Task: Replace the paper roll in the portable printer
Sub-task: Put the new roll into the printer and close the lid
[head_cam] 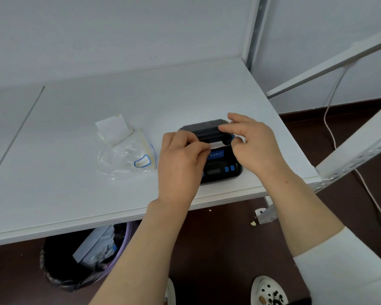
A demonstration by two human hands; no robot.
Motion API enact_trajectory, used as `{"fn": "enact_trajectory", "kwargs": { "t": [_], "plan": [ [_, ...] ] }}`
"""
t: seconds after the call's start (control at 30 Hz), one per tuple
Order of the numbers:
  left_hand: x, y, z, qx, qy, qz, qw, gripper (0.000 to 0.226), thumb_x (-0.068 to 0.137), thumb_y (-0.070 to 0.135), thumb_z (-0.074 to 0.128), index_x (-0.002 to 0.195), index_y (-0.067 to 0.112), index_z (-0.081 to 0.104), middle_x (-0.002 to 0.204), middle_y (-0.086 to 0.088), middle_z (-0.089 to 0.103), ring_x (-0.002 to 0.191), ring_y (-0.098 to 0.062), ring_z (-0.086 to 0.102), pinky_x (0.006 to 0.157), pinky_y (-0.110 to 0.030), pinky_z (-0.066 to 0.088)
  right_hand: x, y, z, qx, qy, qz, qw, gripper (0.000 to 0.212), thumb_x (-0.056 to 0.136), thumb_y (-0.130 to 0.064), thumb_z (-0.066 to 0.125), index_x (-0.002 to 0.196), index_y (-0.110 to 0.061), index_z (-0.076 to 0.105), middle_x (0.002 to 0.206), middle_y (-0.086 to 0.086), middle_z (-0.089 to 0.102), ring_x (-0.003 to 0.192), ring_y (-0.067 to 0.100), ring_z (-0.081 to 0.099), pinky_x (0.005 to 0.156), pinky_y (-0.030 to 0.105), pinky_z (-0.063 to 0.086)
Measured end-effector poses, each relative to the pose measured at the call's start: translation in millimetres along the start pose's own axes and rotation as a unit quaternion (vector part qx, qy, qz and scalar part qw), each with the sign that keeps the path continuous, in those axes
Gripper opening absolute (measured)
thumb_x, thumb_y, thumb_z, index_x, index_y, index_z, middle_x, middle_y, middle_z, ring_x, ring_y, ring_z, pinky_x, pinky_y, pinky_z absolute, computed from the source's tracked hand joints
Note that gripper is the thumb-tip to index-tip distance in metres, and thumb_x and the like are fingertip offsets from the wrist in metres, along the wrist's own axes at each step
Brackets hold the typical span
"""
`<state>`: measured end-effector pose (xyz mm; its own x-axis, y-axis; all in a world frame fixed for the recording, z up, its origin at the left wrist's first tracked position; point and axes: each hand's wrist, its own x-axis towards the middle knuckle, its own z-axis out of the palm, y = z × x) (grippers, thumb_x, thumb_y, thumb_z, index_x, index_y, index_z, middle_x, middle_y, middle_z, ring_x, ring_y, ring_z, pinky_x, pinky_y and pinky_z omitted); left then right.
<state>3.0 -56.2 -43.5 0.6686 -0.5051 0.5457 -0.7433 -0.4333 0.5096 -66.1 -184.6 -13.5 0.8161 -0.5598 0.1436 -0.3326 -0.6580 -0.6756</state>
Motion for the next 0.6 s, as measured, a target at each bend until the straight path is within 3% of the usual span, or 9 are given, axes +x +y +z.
{"fn": "enact_trajectory", "kwargs": {
  "t": [0.13,0.3,0.47,0.6],
  "plan": [
    [0.0,-2.4,3.4,0.001,0.001,0.005,1.000,0.009,0.079,0.014,0.067,0.082,0.011,0.074,0.085,-0.007,0.063,0.090,-0.021,0.044,0.076,-0.017,0.032,-4.1,-0.1,2.4,0.011,0.011,0.011,1.000,0.042,0.085,0.005,0.043,0.116,-0.014,0.065,0.141,0.000,0.051,0.131,0.013,0.044,0.099,0.007,0.021],
    [1.0,-5.6,3.6,0.002,-0.019,-0.025,1.000,0.010,0.079,0.021,0.066,0.080,0.016,0.074,0.093,-0.004,0.063,0.097,-0.016,0.039,0.078,-0.032,0.036,-5.6,1.8,5.6,0.004,0.025,0.015,1.000,0.042,0.084,0.007,0.042,0.108,-0.013,0.070,0.138,0.000,0.054,0.127,0.015,0.049,0.101,0.012,0.028],
    [3.2,-6.9,3.2,-0.016,-0.040,-0.045,0.998,0.013,0.079,0.023,0.064,0.081,0.016,0.075,0.099,-0.004,0.061,0.101,-0.025,0.047,0.082,-0.033,0.037,-8.7,2.7,7.9,0.024,0.043,0.022,0.999,0.039,0.084,0.008,0.043,0.104,-0.010,0.071,0.130,0.000,0.060,0.119,0.018,0.055,0.098,0.014,0.036],
    [3.8,-8.1,5.9,-0.022,-0.035,-0.043,0.998,0.013,0.081,0.021,0.063,0.082,0.015,0.075,0.098,-0.003,0.060,0.098,-0.016,0.038,0.083,-0.032,0.035,-7.8,5.2,10.0,0.050,0.051,0.031,0.997,0.038,0.084,0.008,0.044,0.103,-0.010,0.072,0.130,0.003,0.060,0.121,0.018,0.054,0.105,0.024,0.038]
  ]
}}
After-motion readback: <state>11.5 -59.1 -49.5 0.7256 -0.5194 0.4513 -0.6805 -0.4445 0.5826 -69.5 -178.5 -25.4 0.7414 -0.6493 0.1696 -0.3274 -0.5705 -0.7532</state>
